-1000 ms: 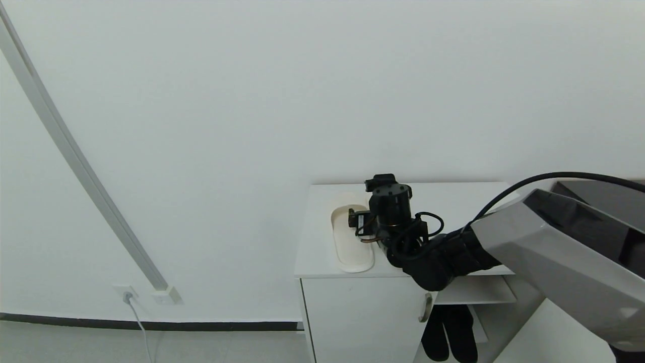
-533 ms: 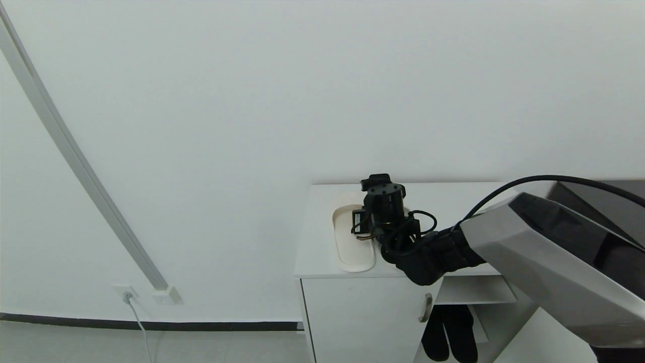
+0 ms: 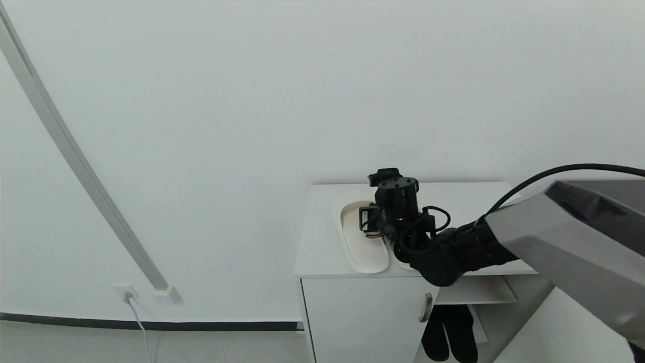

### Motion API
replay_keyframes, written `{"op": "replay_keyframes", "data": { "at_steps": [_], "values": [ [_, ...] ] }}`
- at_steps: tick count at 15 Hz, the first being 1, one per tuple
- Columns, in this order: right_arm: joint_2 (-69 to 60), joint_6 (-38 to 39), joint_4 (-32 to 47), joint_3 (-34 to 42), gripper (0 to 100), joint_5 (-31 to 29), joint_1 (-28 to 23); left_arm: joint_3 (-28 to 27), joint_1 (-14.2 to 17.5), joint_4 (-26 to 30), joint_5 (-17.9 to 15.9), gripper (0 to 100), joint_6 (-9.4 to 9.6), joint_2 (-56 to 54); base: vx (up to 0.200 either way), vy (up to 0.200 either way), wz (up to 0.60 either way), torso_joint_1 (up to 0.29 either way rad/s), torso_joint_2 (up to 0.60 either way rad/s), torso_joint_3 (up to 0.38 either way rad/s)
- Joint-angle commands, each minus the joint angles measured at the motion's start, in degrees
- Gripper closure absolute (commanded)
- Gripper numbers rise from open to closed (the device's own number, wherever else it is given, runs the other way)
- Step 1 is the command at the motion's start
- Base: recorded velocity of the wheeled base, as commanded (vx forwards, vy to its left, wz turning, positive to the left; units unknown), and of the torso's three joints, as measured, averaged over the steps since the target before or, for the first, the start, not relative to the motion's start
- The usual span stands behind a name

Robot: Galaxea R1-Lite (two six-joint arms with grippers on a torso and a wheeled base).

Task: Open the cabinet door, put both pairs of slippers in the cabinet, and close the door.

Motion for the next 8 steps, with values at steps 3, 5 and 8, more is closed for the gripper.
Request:
{"op": "replay_keyframes", "data": {
  "at_steps": [3, 5, 8],
  "values": [
    [-22.7, -1.2, -2.2, 23.4, 100, 9.8, 0.5, 0.0, 0.0, 0.1, 0.0, 100, -0.01, 0.0, 0.0, 0.0, 0.0, 0.0, 0.0, 0.0],
    [-34.1, -4.0, -4.3, 36.5, 100, 17.1, 0.4, 0.0, 0.0, 0.0, 0.0, 100, -0.01, 0.0, 0.0, 0.0, 0.0, 0.0, 0.0, 0.0],
    [-40.8, -4.4, -4.0, 42.4, 100, 22.8, 1.8, 0.0, 0.1, 0.0, 0.0, 100, -0.01, 0.0, 0.0, 0.0, 0.0, 0.0, 0.0, 0.0]
  ]
}}
